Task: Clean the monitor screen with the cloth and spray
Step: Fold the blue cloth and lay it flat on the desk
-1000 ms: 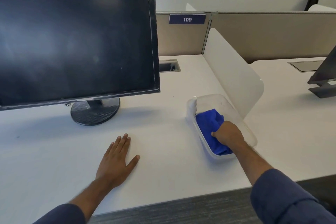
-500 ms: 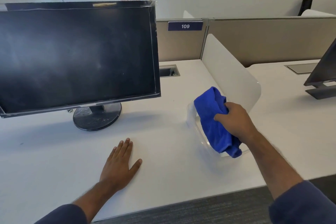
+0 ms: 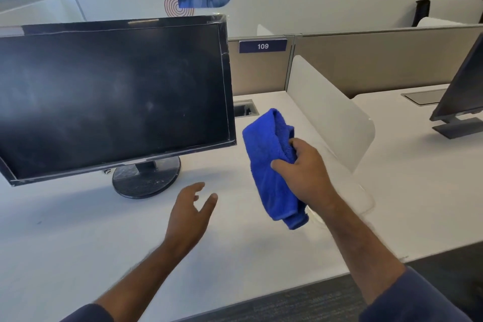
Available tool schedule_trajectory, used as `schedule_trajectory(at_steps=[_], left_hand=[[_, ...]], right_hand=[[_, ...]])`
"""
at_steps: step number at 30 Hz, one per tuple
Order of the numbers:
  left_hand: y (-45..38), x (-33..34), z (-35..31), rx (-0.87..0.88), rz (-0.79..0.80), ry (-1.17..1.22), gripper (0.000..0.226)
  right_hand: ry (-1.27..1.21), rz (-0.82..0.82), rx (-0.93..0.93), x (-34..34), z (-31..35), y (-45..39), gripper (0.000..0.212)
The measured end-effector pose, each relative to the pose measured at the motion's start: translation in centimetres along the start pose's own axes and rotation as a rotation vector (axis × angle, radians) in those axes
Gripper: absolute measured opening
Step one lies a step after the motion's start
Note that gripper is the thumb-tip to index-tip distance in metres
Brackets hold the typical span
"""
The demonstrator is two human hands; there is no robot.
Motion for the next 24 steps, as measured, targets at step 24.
schedule_trajectory(at_steps=[24], left_hand=[[2.7, -5.2, -1.1, -0.346, -0.001, 0.776, 0.032]], right_hand=[[-0.17, 0.102, -0.121, 11.5, -1.3, 8.0, 0.024]])
Point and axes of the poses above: each hand's wrist, its own y-axis away from the middle knuckle, its own x-axis out of the palm, z = x × y, the point moved 1 cm from there along -y, towards the middle knuckle, and after that the axes turned 7 degrees about x, right-handed, at the moved point
